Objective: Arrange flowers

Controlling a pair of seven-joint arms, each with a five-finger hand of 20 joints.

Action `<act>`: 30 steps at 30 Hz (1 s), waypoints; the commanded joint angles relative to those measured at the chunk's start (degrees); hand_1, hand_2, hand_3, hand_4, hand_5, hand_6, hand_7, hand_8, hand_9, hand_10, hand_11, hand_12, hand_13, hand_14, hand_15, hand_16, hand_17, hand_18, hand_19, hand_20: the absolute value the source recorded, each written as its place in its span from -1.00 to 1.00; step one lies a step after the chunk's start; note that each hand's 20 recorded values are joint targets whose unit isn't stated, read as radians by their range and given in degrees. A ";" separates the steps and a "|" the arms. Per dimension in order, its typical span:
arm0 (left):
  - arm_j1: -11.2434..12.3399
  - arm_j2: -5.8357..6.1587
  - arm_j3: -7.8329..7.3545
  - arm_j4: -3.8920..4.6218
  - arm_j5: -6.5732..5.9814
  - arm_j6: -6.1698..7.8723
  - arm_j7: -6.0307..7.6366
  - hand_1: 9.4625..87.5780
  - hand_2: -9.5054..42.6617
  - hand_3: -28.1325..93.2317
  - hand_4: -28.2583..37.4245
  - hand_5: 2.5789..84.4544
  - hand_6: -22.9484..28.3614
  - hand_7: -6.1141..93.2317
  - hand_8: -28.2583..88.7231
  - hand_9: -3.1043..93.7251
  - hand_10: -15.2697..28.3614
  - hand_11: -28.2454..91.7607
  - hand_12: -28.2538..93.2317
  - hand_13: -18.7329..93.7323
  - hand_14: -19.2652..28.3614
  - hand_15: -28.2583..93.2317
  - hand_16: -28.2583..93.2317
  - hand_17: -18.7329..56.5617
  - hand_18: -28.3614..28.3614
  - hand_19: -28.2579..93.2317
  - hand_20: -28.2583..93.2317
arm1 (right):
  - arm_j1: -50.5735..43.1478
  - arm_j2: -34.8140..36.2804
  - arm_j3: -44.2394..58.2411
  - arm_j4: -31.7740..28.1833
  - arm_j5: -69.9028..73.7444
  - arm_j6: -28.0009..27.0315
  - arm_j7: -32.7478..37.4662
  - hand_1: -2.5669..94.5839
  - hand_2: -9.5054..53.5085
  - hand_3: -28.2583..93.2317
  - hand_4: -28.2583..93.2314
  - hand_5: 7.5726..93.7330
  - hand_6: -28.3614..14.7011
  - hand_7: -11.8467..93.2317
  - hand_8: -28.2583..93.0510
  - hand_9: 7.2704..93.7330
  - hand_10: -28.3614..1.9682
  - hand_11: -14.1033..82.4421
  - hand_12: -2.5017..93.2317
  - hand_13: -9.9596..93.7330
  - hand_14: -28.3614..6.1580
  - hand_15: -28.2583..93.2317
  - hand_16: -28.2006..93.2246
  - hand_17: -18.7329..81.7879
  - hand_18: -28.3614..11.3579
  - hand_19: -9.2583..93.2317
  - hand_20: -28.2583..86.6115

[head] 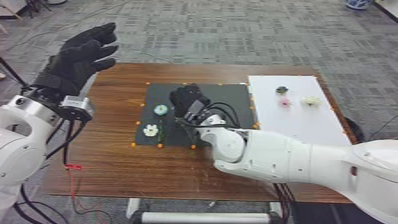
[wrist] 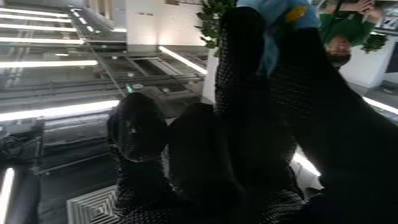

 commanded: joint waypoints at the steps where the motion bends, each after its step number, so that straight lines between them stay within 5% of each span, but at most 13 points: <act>1: -0.84 -0.39 -0.04 0.19 0.13 -0.41 -0.01 -0.60 -0.84 0.61 -0.98 -0.53 -0.06 -0.57 -0.64 -0.61 0.12 -0.30 -0.20 -0.57 0.34 0.02 -0.58 -0.86 0.69 0.10 -0.39 | -1.26 0.36 3.34 0.94 -1.51 -1.81 -2.97 -0.10 -1.00 0.75 -1.00 0.44 0.46 -0.07 -0.61 0.71 0.63 -0.38 -0.06 0.73 0.47 0.96 0.00 0.29 -0.56 1.00 0.51; 22: 0.52 -0.89 -1.13 -0.14 0.03 -0.42 -0.17 -0.60 -0.84 0.61 -0.98 -0.53 -0.06 -0.57 -0.64 -0.61 0.12 -0.30 -0.20 -0.57 0.34 0.02 -0.58 -0.86 0.69 0.10 -0.39 | -1.87 3.96 5.07 -4.60 -3.03 -3.45 -1.21 -0.23 -1.00 0.79 -1.00 0.41 0.47 -0.16 -0.61 0.57 0.49 -0.11 -0.30 0.71 0.44 0.96 0.00 0.27 -0.58 1.00 0.51; 30: 5.69 -2.40 -5.12 -1.66 0.29 0.44 0.16 -0.61 -0.84 0.61 -0.98 -0.53 -0.05 -0.57 -0.64 -0.61 0.12 -0.30 -0.20 -0.57 0.34 0.02 -0.58 -0.86 0.69 0.10 -0.39 | -10.02 19.94 21.64 -14.84 -2.51 -6.96 3.56 -0.31 -1.00 0.90 -1.00 0.17 0.37 -0.19 -0.80 0.29 0.29 -0.04 -0.44 0.63 0.40 0.95 0.00 0.19 -0.59 1.00 0.45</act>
